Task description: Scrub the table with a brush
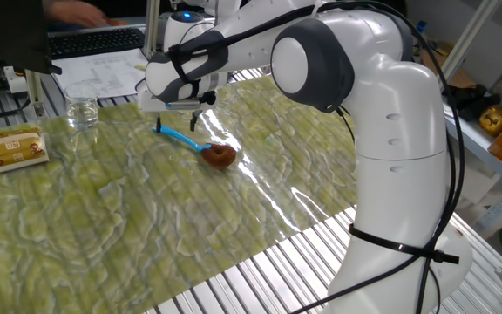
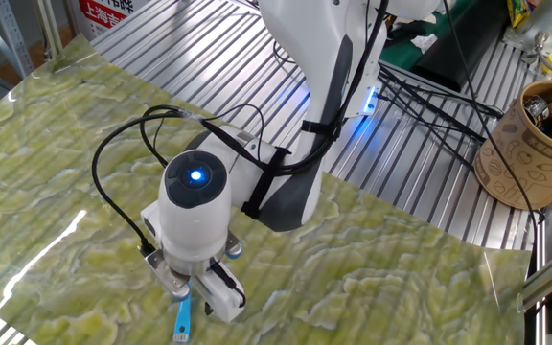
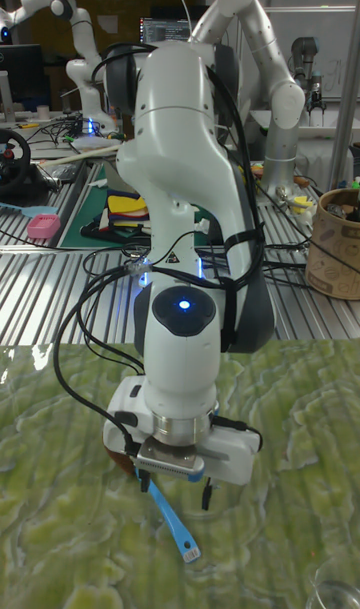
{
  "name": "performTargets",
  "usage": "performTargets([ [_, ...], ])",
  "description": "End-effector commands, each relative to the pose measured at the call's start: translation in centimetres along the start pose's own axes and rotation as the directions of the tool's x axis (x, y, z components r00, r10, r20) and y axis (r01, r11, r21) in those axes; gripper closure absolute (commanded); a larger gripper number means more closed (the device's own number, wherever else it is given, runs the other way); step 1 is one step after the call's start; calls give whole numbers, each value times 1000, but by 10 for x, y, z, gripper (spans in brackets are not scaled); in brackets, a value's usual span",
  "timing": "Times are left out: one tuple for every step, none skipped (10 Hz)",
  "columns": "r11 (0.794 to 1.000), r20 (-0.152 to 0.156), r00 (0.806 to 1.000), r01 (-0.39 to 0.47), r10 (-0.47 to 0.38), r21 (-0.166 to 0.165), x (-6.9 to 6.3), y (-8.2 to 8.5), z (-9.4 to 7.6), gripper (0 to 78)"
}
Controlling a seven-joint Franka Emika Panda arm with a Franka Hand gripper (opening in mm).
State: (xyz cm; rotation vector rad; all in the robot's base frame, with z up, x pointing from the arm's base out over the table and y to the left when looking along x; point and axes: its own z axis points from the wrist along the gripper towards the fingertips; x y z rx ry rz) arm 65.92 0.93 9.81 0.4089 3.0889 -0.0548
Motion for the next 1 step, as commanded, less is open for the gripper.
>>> performTargets([
  [999,-24,998,51,-51,7,23,-27,-73,2],
])
